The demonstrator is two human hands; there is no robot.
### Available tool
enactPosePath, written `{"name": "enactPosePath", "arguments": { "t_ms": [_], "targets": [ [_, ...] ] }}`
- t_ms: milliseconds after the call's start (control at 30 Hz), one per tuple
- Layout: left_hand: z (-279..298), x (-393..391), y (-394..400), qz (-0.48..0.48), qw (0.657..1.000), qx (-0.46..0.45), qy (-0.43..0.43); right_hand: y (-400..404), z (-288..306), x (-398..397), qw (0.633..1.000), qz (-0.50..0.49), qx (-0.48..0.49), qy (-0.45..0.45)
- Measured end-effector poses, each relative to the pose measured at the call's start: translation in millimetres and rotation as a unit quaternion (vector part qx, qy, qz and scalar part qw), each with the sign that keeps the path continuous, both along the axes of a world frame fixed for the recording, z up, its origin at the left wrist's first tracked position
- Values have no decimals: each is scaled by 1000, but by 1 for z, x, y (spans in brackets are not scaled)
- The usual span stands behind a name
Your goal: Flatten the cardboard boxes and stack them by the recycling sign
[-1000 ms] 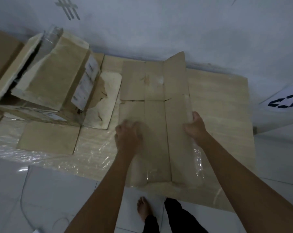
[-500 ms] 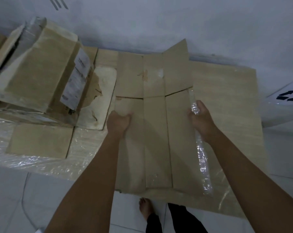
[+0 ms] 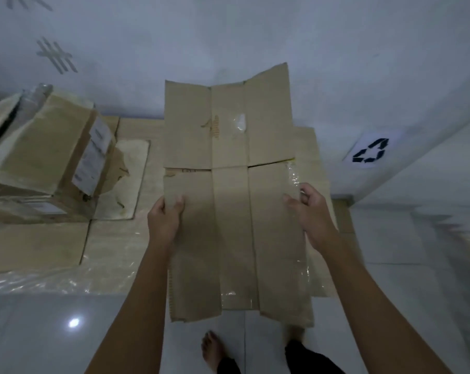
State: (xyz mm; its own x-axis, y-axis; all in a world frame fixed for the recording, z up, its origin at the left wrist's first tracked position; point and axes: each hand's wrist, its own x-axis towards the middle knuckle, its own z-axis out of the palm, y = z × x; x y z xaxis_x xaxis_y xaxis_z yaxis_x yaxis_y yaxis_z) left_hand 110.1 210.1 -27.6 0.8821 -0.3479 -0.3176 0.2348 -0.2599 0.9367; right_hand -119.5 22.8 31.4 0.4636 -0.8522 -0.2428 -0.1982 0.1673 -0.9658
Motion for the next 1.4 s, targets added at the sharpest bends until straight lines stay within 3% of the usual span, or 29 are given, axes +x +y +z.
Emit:
{"name": "enactPosePath", "arguments": {
  "t_ms": [300, 533, 700, 967, 1167, 1400],
  "targets": [
    [58, -175, -73, -14, 993, -92, -71, -56, 35, -171, 995, -65, -66, 28],
    [54, -336, -162, -5, 988, -123, -96, -133, 31, -332, 993, -93, -75, 4],
    [43, -412, -222, -24, 990, -93, -105, -181, 23, -409, 989, -124, -83, 26],
    [-12, -446, -320, -72, 993, 7, -98, -288, -45, -446, 985, -100, -66, 124],
    [-68, -443, -375, -86, 989, 101, -68, -361, -114, -454, 981, -46, 31, 187],
    [-183, -428, -436, -79, 977, 193, -43, -423, -216, -450, 964, -33, 74, 252]
  ]
}}
